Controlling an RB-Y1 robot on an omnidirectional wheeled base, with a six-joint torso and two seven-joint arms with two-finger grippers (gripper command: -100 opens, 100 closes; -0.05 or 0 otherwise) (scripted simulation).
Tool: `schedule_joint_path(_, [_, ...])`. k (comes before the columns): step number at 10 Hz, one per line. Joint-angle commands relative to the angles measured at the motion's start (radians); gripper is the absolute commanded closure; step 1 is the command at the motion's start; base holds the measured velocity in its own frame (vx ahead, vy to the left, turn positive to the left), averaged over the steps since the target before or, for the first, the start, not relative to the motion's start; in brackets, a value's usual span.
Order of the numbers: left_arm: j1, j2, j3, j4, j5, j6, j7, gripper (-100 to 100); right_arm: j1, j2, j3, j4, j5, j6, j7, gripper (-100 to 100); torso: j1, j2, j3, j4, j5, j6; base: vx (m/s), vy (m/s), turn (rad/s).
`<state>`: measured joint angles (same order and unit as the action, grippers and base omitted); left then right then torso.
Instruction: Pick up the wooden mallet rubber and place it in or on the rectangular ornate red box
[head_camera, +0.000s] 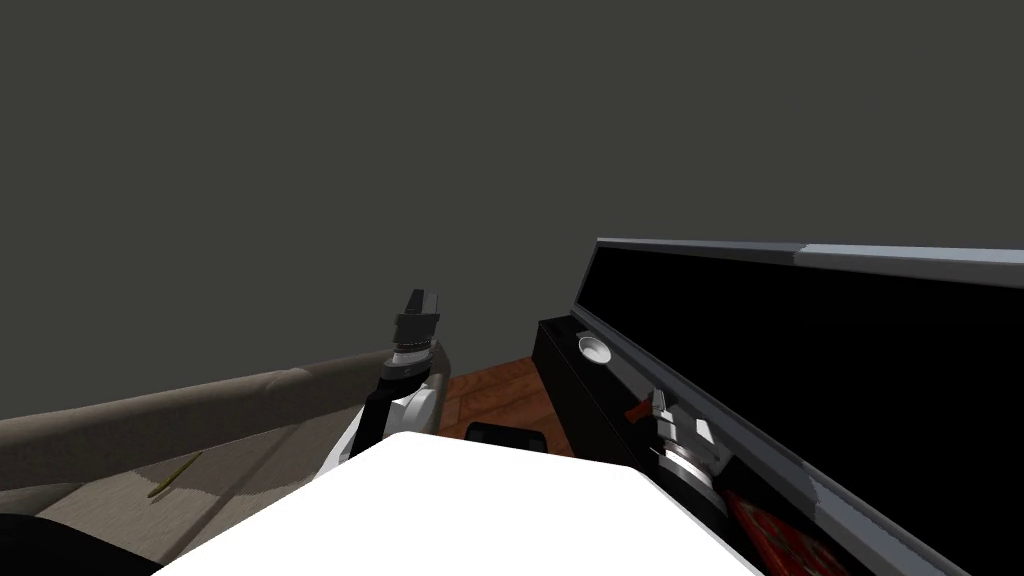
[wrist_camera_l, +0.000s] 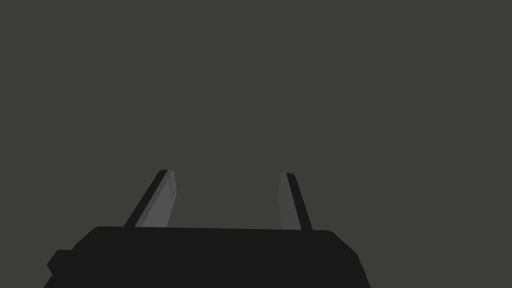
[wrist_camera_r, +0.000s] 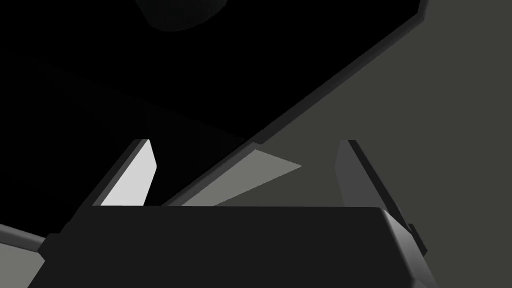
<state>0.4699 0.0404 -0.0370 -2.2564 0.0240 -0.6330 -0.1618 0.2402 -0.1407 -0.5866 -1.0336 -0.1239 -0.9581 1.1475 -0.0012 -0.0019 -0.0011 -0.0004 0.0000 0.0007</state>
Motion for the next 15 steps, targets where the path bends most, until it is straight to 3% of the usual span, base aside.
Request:
schedule_joint_path(1, [0.0,0.0,0.0,0.0,0.0,0.0,0.0,0,-0.01,0.003,-0.012,0.037,-0.004,0.0,0.031,-100,0.0,0.0,0.0,0.0,0.0,0.0,0.035,-0.016,0.071])
schedule_joint_path(2, [0.0,0.0,0.0,0.0,0.0,0.0,0.0,0,-0.018,0.01,-0.033,0.078,-0.014,-0.001,0.071,-100,0.0,0.0,0.0,0.0,0.0,0.0,0.035,-0.013,0.14])
schedule_joint_path(4, [0.0,0.0,0.0,0.0,0.0,0.0,0.0,0,-0.018,0.01,-0.033,0.084,-0.014,-0.001,0.074,-100,0.0,0.0,0.0,0.0,0.0,0.0,0.028,-0.013,0.022])
schedule_joint_path(8, [0.0,0.0,0.0,0.0,0.0,0.0,0.0,0,-0.037,0.034,-0.09,0.2,-0.04,0.003,0.193,-100,-0.001,0.0,0.0,0.0,0.0,0.001,0.047,-0.031,0.107])
schedule_joint_path(11, [0.0,0.0,0.0,0.0,0.0,0.0,0.0,0,-0.043,0.043,-0.106,0.252,-0.049,0.006,0.228,-100,0.0,0.001,0.0,0.0,0.0,0.0,0.03,-0.03,0.069])
schedule_joint_path(14, [0.0,0.0,0.0,0.0,0.0,0.0,0.0,0,-0.055,0.07,-0.147,0.348,-0.071,0.02,0.318,-100,-0.002,-0.001,-0.001,0.0,0.0,0.0,0.057,-0.06,0.106])
schedule_joint_path(15, [0.0,0.0,0.0,0.0,0.0,0.0,0.0,0,-0.055,0.07,-0.147,0.35,-0.071,0.02,0.318,-100,-0.003,-0.001,-0.001,0.0,-0.001,0.0,0.038,-0.058,0.05])
